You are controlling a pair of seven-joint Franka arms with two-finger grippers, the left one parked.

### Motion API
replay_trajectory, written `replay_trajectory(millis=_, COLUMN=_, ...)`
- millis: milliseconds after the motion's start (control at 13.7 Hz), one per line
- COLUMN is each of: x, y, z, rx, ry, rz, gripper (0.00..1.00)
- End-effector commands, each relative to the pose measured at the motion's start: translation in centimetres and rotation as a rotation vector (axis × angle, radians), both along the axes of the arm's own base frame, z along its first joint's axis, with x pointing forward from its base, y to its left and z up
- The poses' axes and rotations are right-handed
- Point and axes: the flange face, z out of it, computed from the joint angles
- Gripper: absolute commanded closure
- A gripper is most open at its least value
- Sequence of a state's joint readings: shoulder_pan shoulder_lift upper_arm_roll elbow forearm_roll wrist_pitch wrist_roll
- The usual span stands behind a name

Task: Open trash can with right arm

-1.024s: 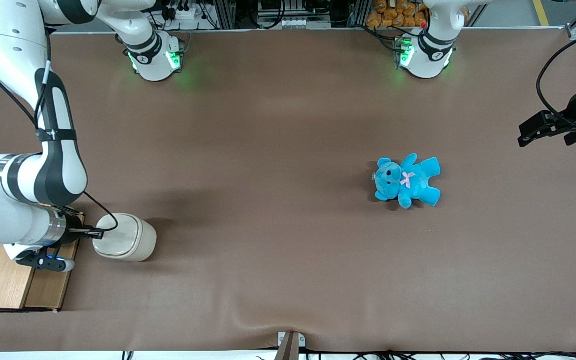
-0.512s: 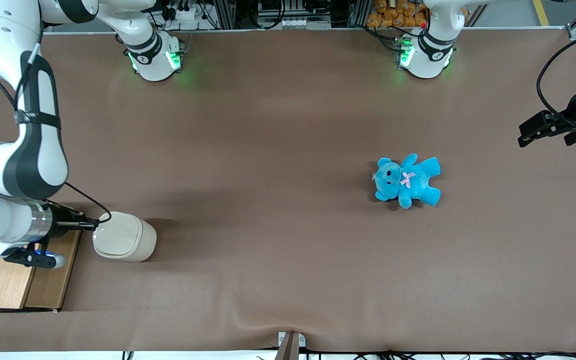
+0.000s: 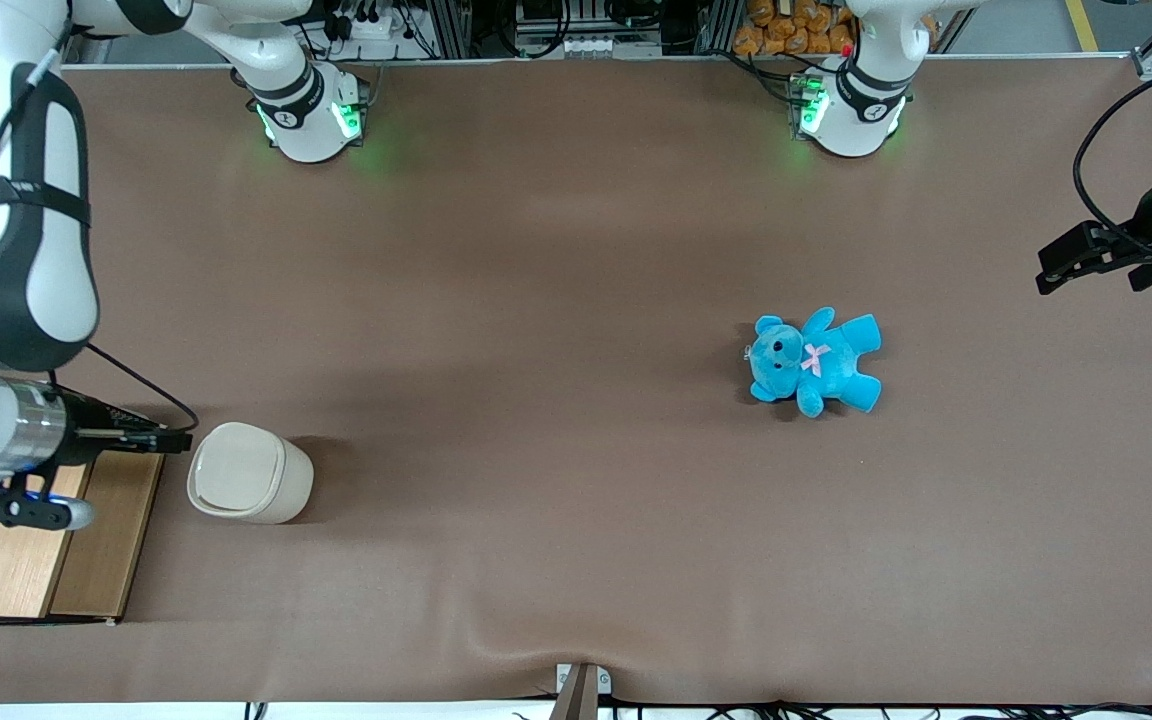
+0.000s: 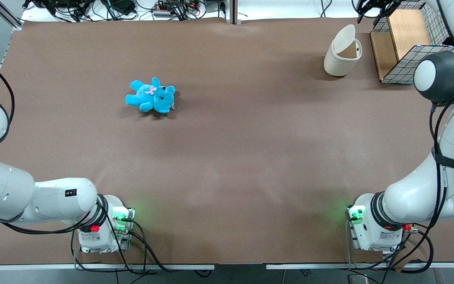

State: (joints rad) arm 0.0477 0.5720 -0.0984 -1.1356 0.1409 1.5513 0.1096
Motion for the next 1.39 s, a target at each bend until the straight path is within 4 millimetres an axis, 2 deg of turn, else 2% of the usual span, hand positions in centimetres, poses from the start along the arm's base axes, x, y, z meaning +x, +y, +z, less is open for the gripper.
replay_trajectory(millis=0, x=-1.8, y=-1.6, z=5.0, rx=0.019, ry=-0.039, rz=-0.027, gripper=0.0)
replay_trajectory(millis=220, x=-3.6, y=-3.3, z=8.0, rx=0.026, ry=-0.03, rz=-0.047, gripper=0.0)
replay_trajectory(millis=512, x=-6.0, y=-3.5, z=11.5, rx=0.029, ry=-0.037, rz=-0.043, gripper=0.0)
replay_trajectory(millis=732, x=-8.3, y=-4.5, z=13.7, rx=0.029, ry=-0.045, rz=-0.058, gripper=0.0)
replay_trajectory(millis=951, x=-11.2, y=-4.5, z=15.5, rx=0.037, ry=-0.054, rz=-0.061, gripper=0.0)
replay_trajectory(millis=1317, x=-15.4, y=-4.7, z=17.4, rx=0.041, ry=-0.059, rz=-0.065, gripper=0.0)
